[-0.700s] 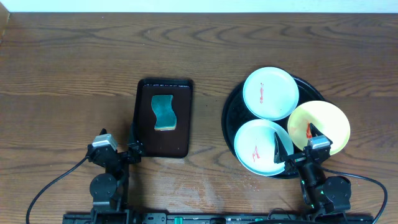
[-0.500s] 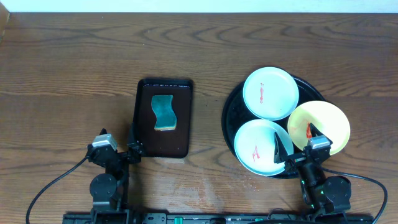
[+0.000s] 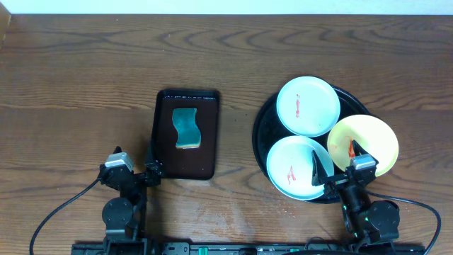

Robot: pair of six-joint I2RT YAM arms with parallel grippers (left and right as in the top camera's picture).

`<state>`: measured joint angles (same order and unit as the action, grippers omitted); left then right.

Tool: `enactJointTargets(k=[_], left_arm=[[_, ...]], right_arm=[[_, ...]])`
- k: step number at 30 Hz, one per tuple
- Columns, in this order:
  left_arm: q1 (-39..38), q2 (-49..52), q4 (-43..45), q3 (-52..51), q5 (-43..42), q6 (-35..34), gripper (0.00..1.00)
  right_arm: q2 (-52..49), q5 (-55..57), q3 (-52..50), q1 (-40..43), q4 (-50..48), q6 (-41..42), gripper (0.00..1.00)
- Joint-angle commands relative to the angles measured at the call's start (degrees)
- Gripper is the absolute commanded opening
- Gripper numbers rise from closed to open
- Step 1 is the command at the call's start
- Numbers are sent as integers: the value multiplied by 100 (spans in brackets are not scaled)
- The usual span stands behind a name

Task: Clean dirty plates on tray and stack at the side
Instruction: 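Move the left gripper to the green sponge and the right gripper to the plates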

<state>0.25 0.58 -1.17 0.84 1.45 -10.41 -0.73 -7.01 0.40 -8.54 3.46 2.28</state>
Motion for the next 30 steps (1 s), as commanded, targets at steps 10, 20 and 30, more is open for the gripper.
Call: enactJointTargets(k=[10, 20, 30], left_arm=[[-22, -31, -284, -61, 96, 94, 85], [-22, -28, -289, -61, 0, 7, 85], [-22, -28, -221, -57, -857, 7, 85]], right_arm=[[-17, 13, -9, 35, 20, -66, 99], [-17, 7, -9, 35, -61, -63, 99], [-17, -402, -9, 35, -55, -59, 99]])
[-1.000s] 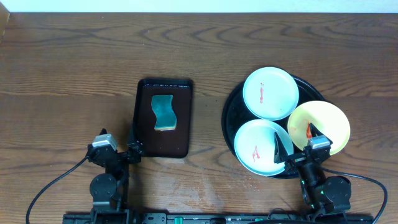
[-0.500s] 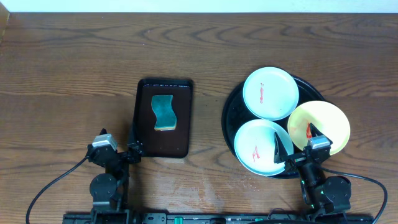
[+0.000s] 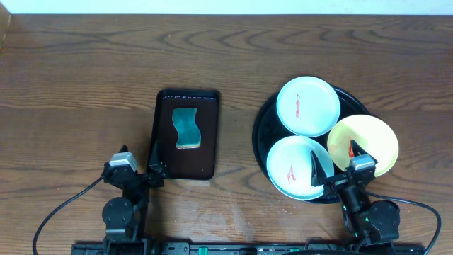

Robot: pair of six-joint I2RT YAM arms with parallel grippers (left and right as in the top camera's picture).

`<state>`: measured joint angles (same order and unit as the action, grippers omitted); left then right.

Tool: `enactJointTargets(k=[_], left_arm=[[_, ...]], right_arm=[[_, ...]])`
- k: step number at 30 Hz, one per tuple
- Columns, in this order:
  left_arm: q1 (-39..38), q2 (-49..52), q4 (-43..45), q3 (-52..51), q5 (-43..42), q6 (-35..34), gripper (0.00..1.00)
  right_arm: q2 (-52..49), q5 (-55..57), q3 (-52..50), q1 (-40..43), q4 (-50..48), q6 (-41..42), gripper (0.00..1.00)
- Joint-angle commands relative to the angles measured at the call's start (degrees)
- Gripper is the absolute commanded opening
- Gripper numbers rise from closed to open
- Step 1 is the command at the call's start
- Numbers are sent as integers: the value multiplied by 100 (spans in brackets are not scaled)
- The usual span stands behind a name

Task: Clean dirty plates on tray and stack at the side
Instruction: 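Move the left gripper to the green sponge and the right gripper to the plates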

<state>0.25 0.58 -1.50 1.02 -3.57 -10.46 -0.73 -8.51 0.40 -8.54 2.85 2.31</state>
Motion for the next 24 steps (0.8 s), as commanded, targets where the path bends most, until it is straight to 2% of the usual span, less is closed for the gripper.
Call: enactJointTargets(k=[1, 4, 9, 13, 15, 19, 24], left_arm=[[-22, -28, -186, -74, -352, 11, 86], [-22, -28, 149, 0, -501, -57, 86], [-22, 136, 291, 612, -481, -79, 86], [-22, 933, -66, 1526, -511, -249, 86], [-22, 1532, -297, 2081, -645, -247, 86], [-22, 3045, -1189, 3475, -1357, -247, 86], [-24, 4948, -3300, 5322, -1902, -247, 86]], right_arm=[[-17, -269, -9, 35, -2, 0, 99], [-17, -450, 72, 35, -92, 297, 99], [-127, -763, 686, 35, 9, 304, 99], [-739, -761, 1530, 35, 98, 291, 99], [-1274, -763, 2100, 35, 461, 297, 99], [-2618, -765, 3375, 35, 1626, 264, 99], [-4433, -1064, 5084, 35, 3309, -201, 99]])
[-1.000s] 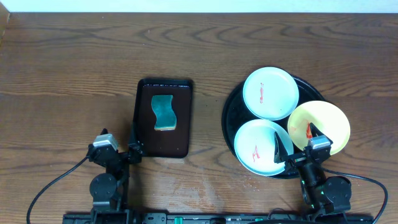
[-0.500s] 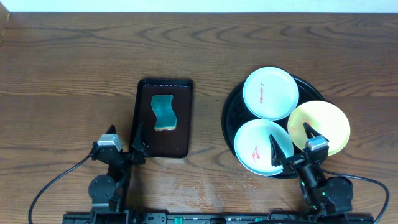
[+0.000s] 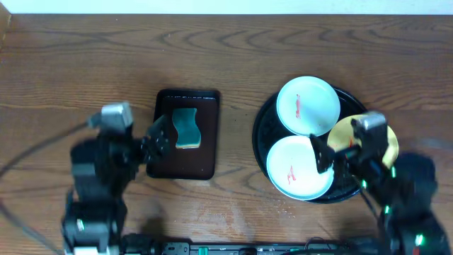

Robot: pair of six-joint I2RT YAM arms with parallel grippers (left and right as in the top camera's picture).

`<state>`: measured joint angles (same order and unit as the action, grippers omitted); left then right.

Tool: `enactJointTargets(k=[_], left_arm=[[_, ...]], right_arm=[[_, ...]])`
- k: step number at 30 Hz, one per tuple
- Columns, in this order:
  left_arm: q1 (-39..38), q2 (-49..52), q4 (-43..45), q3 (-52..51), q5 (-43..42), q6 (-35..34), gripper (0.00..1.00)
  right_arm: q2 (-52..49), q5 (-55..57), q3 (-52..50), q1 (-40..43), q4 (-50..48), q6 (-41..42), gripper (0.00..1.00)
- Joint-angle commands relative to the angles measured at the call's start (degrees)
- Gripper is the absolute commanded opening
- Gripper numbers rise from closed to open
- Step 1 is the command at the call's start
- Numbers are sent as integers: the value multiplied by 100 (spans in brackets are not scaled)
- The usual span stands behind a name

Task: Clean dirty plates on tray and stack at the side
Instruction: 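Move the left gripper to the green sponge and the right gripper to the plates, then grasp the green sponge with the left gripper and lift it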

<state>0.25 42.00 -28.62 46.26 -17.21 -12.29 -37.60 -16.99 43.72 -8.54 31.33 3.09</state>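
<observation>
Three plates lie on the round black tray (image 3: 263, 134). A white one with a red smear (image 3: 307, 106) is at the back. Another smeared white one (image 3: 294, 168) is at the front. A yellow one (image 3: 386, 145) on the right is largely covered by my right arm. My right gripper (image 3: 333, 151) hangs raised over the front white plate and the yellow plate, its fingers apart and empty. A teal sponge (image 3: 185, 127) rests in the small rectangular black tray (image 3: 205, 166). My left gripper (image 3: 157, 138) hovers over that tray's left edge, beside the sponge, open and empty.
The wooden table (image 3: 233, 57) stretches behind and between the two trays. Both arms are blurred. Their cables trail toward the front edge.
Both arms have risen from low at the table's front edge. The left gripper now sits at the sponge tray's left edge. The right one is over the plates. Nothing is held.
At first both arms rested low at the front edge, left by the sponge tray's corner, right at the round tray's rim. The left then shifted slightly right. Now both are lifted over their trays. Plates and sponge lie where they were.
</observation>
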Motion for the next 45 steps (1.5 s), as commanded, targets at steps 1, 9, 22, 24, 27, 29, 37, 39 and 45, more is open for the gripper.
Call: enactJointTargets(k=[1, 9, 22, 24, 27, 29, 37, 39, 45], left_arm=[[-24, 1156, -1023, 1108, -529, -57, 86], [-24, 2815, -2210, 1696, -916, 66, 86], [-1436, 5180, -1648, 1685, 1600, -387, 68], [-1486, 5556, -1329, 1685, 1932, -656, 61], [-1462, 6033, -1034, 1685, 1919, -909, 49], [-1458, 6238, -946, 1685, 1871, -970, 39], [-1438, 6279, -887, 1718, 870, -667, 7], [-1425, 6116, -1025, 1777, 820, -667, 8], [-1309, 5431, -1154, 1912, 1067, -649, 47]], right_arm=[[-999, -216, 999, 35, 713, -275, 99], [-2430, -267, 1696, 35, 1239, -275, 99], [-2942, -597, 1696, 35, 1480, -271, 94], [-2942, -595, 1696, 35, 1480, -273, 93], [-2942, -595, 1696, 35, 1480, -273, 93], [-2942, -597, 1696, 35, 1495, -273, 91], [-2942, -592, 1696, 35, 1521, -275, 90], [-2942, -595, 1696, 35, 1539, -275, 89], [-2942, -595, 1696, 35, 1539, -275, 89]])
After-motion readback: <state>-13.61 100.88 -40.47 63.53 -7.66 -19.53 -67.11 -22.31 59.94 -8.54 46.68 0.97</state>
